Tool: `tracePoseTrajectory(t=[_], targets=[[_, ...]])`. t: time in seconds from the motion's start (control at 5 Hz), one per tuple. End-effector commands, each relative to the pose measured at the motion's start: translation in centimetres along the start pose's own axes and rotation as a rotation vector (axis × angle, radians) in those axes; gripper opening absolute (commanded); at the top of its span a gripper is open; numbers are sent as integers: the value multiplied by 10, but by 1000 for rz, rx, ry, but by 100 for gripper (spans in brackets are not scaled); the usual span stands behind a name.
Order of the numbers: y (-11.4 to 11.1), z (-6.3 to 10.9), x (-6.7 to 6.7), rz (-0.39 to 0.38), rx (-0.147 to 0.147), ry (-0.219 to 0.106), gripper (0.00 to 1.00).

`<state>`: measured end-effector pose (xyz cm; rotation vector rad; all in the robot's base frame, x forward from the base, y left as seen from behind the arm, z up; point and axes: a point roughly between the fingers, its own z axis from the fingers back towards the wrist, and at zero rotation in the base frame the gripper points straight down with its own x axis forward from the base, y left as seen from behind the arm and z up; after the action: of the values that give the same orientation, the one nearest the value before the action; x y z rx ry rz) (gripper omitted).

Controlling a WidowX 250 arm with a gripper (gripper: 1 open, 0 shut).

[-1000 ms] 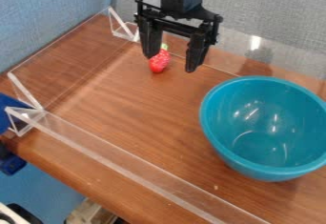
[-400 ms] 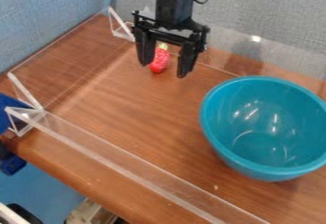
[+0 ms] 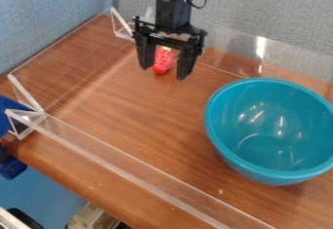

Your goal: Put the strawberry in the blue bowl

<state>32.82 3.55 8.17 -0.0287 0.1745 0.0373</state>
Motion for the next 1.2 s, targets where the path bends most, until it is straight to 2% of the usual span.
tracePoseTrajectory(t=[0.0,0.6,1.0], targets=[[10,15,15,29,-6,-64,100],[28,4,44,84,-22,-73,100],[39,-4,62,117,-23,-76,100]])
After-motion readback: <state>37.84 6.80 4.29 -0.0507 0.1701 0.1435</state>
